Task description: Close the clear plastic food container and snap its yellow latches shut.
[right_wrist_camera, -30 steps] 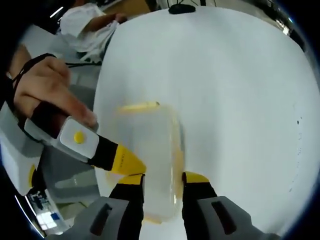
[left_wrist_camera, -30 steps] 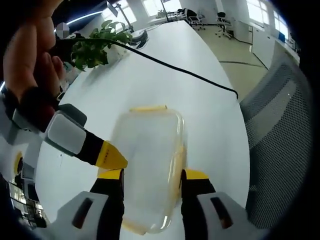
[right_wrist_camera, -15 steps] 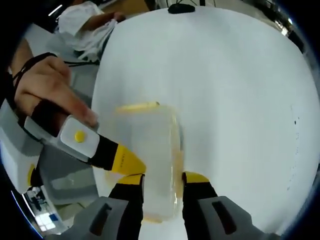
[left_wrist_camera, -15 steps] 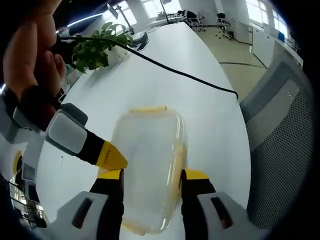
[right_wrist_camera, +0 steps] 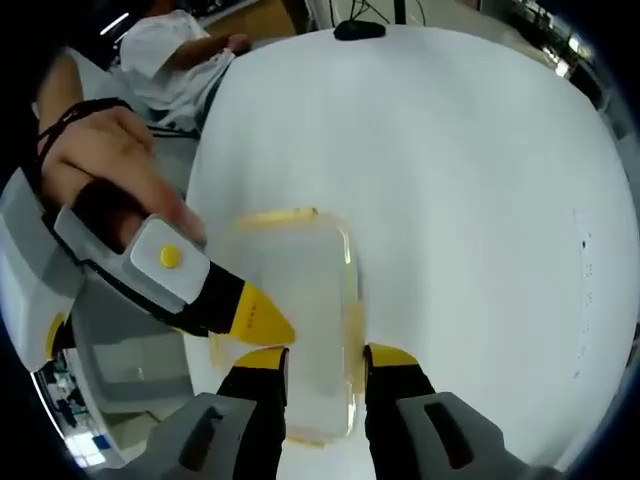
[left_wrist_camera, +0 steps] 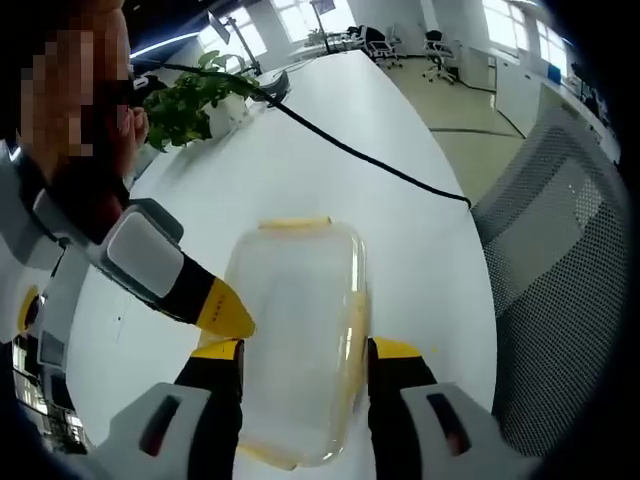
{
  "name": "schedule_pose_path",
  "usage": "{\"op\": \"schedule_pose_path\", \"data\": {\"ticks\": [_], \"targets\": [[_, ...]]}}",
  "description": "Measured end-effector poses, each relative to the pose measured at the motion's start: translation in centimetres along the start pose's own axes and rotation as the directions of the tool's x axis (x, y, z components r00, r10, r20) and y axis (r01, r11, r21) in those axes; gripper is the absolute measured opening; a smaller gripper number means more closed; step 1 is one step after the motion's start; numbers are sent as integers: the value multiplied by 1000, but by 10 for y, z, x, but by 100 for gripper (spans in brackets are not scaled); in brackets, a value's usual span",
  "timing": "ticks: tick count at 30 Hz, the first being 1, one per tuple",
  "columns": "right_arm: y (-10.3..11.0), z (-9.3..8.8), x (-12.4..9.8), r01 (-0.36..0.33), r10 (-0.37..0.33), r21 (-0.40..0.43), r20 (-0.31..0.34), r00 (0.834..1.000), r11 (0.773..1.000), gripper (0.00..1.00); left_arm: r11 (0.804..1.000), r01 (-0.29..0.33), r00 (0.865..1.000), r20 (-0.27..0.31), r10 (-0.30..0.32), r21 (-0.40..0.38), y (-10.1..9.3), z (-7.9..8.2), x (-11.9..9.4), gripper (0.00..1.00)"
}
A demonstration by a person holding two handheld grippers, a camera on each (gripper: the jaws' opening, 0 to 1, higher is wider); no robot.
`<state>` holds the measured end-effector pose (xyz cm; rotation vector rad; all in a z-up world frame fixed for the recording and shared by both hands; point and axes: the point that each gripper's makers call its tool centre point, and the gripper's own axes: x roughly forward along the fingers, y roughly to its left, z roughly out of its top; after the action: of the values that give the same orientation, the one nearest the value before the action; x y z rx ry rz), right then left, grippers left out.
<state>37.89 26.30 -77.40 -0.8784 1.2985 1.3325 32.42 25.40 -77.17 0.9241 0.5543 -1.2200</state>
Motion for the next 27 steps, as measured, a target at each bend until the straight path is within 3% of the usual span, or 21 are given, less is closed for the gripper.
{"op": "schedule_pose_path", "data": {"ticks": [2, 9, 13, 17, 23, 27], "targets": [[0, 1, 0, 1, -1, 1, -10, 1000, 1000, 28, 1000, 2, 1000, 2, -2, -29, 2, -2, -1, 58], [-1, 2, -2, 22, -22, 5, -2, 1000, 1000, 28, 998, 45, 999, 29, -43, -42, 3, -4, -8, 61], [-2, 2, -4, 53, -53, 18, 29, 998, 998, 31, 998, 56, 998, 32, -56, -2, 2, -6, -9, 68], [4, -2, -3, 78, -80, 28, 70, 994, 997, 39, 998, 67, 997, 25, -67, 2, 4, -8, -9, 71], [10, -9, -5, 96, -101, 45, 153, 983, 994, 53, 995, 97, 995, -6, -97, -19, 3, -17, -10, 85], [18, -15, -4, 94, -99, 40, 170, 980, 995, 59, 995, 100, 995, -19, -100, 3, 5, -20, -8, 87]]}}
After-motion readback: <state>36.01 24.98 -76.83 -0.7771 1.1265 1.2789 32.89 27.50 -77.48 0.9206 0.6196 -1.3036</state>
